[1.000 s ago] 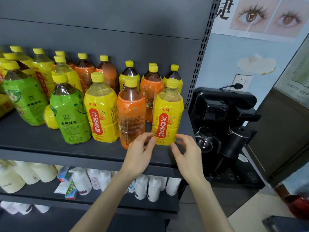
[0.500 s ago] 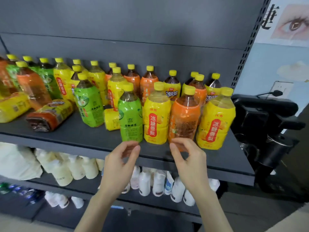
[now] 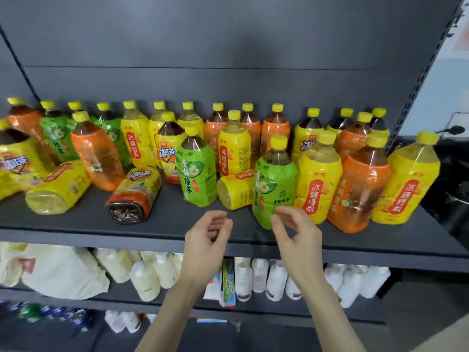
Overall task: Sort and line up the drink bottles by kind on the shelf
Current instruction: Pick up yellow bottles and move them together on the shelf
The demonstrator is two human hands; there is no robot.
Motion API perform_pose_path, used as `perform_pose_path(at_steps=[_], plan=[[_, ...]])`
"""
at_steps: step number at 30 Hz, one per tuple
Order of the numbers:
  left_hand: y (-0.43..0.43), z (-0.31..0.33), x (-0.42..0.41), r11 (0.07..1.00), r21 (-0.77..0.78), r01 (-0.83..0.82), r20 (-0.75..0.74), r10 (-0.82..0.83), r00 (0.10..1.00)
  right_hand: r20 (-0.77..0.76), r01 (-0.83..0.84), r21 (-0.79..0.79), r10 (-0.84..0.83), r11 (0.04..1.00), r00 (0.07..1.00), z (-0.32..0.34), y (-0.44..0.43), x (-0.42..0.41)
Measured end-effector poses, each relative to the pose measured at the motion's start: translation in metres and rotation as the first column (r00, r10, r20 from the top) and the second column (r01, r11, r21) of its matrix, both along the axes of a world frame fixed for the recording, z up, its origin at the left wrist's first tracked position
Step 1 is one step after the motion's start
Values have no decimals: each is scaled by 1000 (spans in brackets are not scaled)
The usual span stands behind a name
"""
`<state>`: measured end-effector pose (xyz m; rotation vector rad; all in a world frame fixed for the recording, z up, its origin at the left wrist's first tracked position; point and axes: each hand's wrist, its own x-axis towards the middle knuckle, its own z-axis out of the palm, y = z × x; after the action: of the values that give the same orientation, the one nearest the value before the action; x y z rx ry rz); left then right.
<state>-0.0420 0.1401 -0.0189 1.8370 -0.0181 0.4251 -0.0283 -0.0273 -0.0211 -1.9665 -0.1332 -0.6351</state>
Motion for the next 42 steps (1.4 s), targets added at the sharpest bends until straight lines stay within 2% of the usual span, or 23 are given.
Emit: perform_pose_path(at_steps=[3, 9, 14, 20, 24, 27, 35, 40, 42], plan=[[11, -5, 29, 1000, 25, 1, -19, -1, 1000, 20, 82, -44, -81, 996, 996, -6, 12, 17], [18, -16, 92, 974, 226, 24, -22, -20, 1000, -6, 255, -129, -258, 958, 966, -23, 23, 40], [11, -25, 122, 965, 257, 50, -35, -42, 998, 49, 395, -257, -396, 882, 917, -39, 27, 56], [4, -23, 131, 876, 483, -3, 9, -1, 1000, 141, 445, -274, -423, 852, 895, -48, 26, 65], [11, -11, 149, 798, 592, 109, -134, -36, 990, 147, 451, -258, -427, 854, 892, -50, 28, 68], [15, -9, 150, 783, 595, 184, -175, -98, 980, 144, 463, -259, -441, 847, 886, -52, 29, 69], [20, -7, 118, 853, 518, 63, -118, -2, 993, 147, 476, -257, -452, 841, 880, -52, 28, 67], [33, -9, 102, 867, 496, 47, -170, 44, 984, 160, 466, -263, -438, 845, 885, -51, 24, 67], [41, -14, 93, 864, 504, 1, -130, 74, 989, 176, 464, -262, -431, 846, 885, -51, 24, 68]])
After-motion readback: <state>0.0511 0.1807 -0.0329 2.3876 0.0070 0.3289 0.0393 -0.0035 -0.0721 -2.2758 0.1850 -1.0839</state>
